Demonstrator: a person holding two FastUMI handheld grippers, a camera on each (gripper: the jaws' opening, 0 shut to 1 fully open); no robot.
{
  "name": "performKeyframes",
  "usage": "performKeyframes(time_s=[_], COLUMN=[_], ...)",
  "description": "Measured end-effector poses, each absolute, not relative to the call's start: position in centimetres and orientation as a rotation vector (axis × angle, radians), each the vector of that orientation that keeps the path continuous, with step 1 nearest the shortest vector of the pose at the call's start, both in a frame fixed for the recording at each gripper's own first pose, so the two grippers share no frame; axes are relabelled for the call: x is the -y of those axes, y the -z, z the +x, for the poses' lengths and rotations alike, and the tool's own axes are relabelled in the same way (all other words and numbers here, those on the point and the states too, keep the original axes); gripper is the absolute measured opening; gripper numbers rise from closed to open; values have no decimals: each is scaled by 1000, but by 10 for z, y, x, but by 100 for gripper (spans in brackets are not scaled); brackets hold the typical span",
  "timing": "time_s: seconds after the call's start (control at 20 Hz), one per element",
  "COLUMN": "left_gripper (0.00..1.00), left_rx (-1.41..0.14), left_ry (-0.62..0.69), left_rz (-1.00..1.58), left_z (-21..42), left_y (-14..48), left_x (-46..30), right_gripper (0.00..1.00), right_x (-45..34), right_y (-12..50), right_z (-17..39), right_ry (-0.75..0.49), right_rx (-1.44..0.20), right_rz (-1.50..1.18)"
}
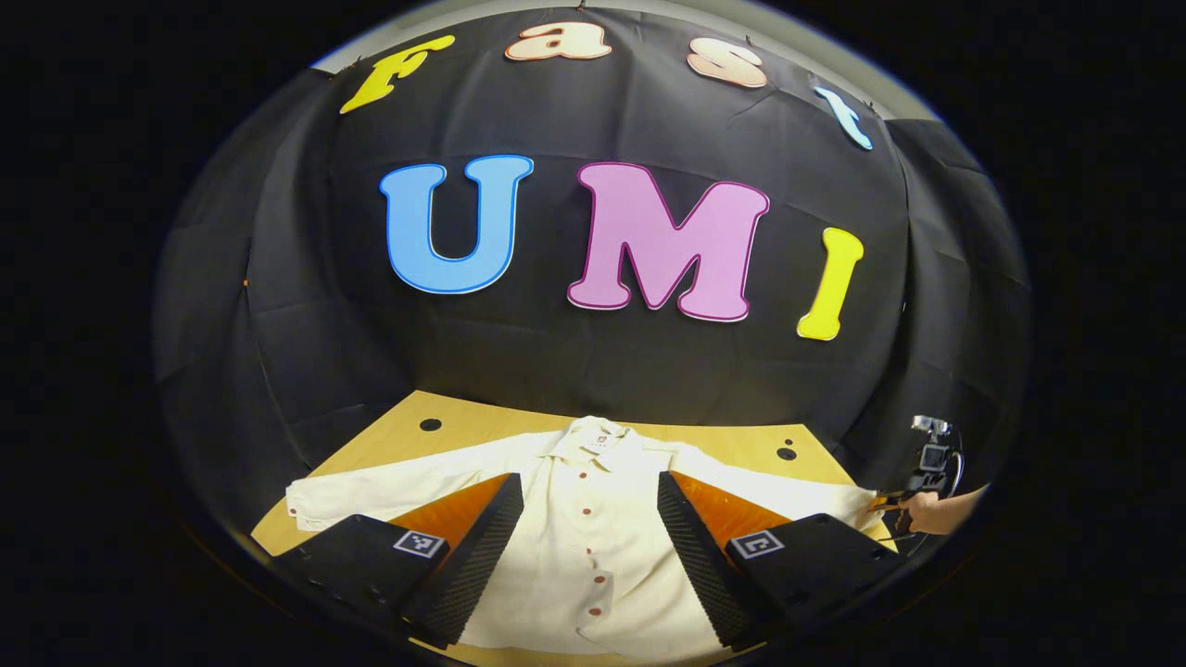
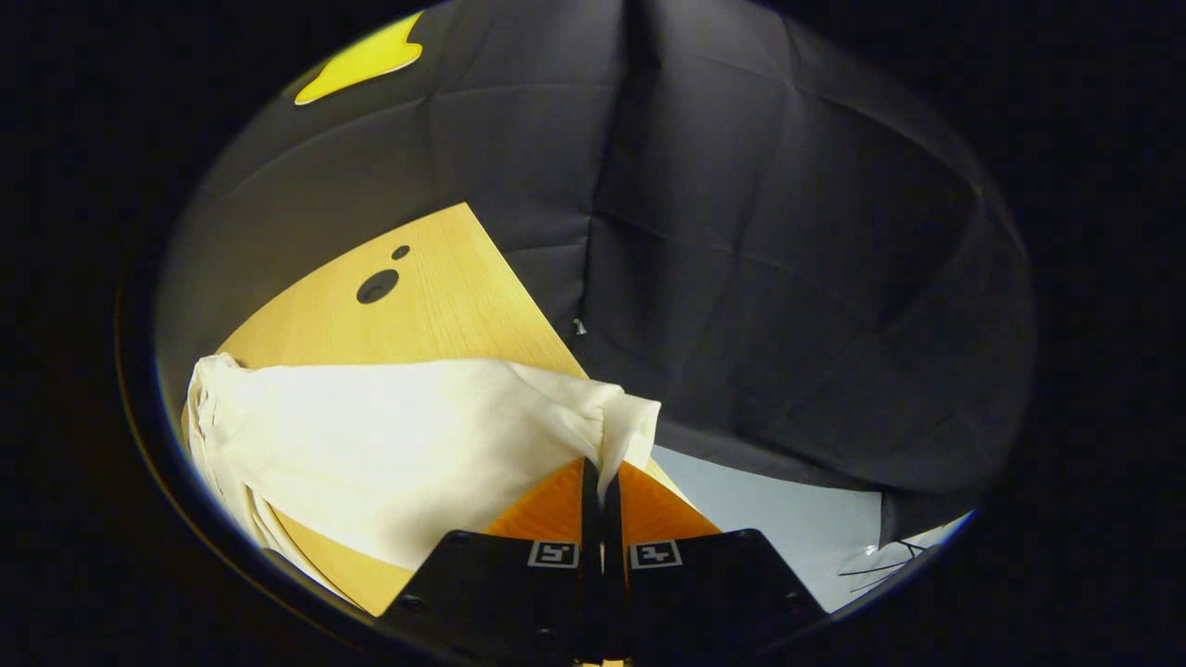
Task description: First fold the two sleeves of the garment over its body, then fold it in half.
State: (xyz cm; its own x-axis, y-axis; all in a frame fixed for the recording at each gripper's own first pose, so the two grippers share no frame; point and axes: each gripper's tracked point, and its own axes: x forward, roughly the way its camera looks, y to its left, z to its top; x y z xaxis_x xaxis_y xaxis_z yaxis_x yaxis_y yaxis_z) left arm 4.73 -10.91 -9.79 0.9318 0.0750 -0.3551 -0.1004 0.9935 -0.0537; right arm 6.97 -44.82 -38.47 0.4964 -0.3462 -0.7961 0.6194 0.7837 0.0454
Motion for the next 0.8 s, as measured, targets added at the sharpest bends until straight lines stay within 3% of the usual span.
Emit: performKeyframes(time_s=[0.05,0.1,0.35,0.8], left_gripper=[96,96,96,96], left_rx=[-360,-358,-365,-314], left_ry=[-95,-98,-105,-126], left_rz=[-72,-77,-71,-53], left_z=[47,46,43,43], left_y=[98,97,101,86], left_x=[104,99,72,-2], right_gripper=[14,5,5,5], right_x=[442,436,371,158], right_y=[377,366,301,189], right_z=[78,82,118,196], right_ry=[589,574,432,55], right_rx=[-844,-822,-705,-534], right_rz=[355,352,251,30])
